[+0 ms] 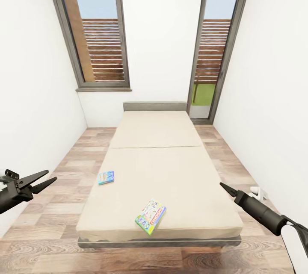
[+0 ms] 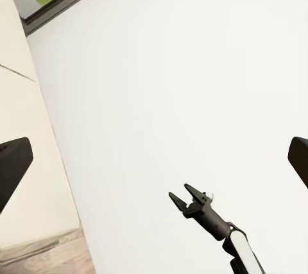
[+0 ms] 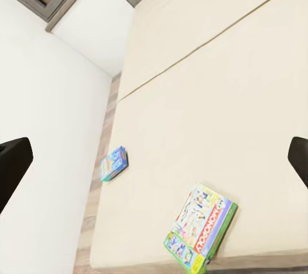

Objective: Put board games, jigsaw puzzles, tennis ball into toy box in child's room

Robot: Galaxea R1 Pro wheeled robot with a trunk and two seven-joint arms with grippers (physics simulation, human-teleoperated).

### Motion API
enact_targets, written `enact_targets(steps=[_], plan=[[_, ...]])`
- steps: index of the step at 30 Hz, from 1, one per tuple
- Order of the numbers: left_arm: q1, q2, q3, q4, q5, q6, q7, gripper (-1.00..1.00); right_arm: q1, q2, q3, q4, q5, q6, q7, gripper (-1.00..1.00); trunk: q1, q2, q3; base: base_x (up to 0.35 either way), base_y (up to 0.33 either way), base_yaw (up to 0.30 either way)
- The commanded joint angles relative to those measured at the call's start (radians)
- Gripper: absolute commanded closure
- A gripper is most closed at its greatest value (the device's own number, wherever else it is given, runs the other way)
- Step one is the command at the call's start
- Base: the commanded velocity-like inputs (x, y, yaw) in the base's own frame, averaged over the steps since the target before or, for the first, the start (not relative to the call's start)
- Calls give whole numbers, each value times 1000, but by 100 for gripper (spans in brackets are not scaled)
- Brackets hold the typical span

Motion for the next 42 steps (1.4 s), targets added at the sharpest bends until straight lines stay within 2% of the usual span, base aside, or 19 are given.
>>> enact_targets(steps=[1,14,18,23,27,28,35,40,42], plan=[[-1,0,0,1,-1,4,-3,-100,-1,0,1,-1,-3,8,2,-100,1,-2,-2,-1,154,0],[-1,1,3,0,0,4,-5,-100,-1,0,11,0,0,3,0,-100,1,-2,-2,0,126,0],[-1,5,5,-1,1,5,-6,-100,-7,0,14,36,0,5,-11,-100,1,-2,-2,0,20,0],[-1,11,18,-1,1,6,-7,-100,-59,-1,23,175,-2,9,-52,-100,1,-2,-2,0,5,0],[-1,12,43,-1,2,6,-7,-100,-132,0,27,355,-2,2,-76,-100,1,-2,-2,0,1,0],[-1,12,48,-2,2,7,-7,-100,-158,0,27,424,-3,-4,-79,-100,1,-2,-2,0,0,0],[-1,12,56,-3,2,7,-8,-100,-284,0,29,719,7,-66,-99,-100,1,-2,-2,0,0,0],[-1,12,57,-2,2,8,-9,-100,-317,1,27,793,0,-67,-146,-100,1,-2,-2,0,0,0],[-1,12,60,-2,3,8,-9,-100,-322,6,27,803,-5,-66,-167,-100,8,-16,-8,0,0,0]])
